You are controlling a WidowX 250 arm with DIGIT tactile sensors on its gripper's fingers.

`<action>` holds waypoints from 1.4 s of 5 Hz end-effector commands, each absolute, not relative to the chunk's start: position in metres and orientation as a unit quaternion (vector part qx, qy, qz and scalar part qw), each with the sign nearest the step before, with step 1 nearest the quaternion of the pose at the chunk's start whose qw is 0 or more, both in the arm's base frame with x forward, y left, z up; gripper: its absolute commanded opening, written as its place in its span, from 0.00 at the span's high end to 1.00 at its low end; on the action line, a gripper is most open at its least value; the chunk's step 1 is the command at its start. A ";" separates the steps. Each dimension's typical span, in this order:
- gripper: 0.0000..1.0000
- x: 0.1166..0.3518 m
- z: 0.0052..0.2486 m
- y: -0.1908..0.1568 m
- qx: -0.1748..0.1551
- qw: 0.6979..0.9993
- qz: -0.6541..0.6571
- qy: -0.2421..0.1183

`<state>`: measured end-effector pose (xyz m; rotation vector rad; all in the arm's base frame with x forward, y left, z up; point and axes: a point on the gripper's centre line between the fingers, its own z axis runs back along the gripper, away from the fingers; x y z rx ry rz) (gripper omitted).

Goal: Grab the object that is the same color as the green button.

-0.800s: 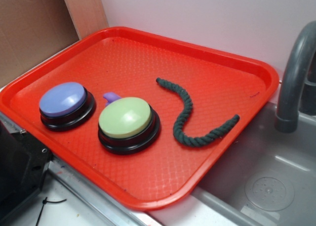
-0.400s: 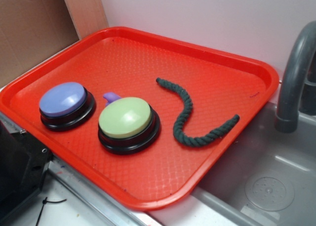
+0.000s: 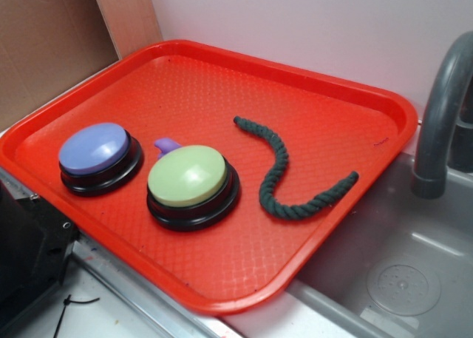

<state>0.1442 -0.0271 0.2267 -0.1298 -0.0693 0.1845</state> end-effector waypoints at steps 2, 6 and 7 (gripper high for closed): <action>0.00 0.216 0.167 -0.072 -0.048 0.965 0.236 -0.104; 0.00 0.280 0.059 -0.089 -0.053 0.942 0.312 -0.109; 0.00 0.280 0.040 -0.092 -0.045 0.944 0.312 -0.099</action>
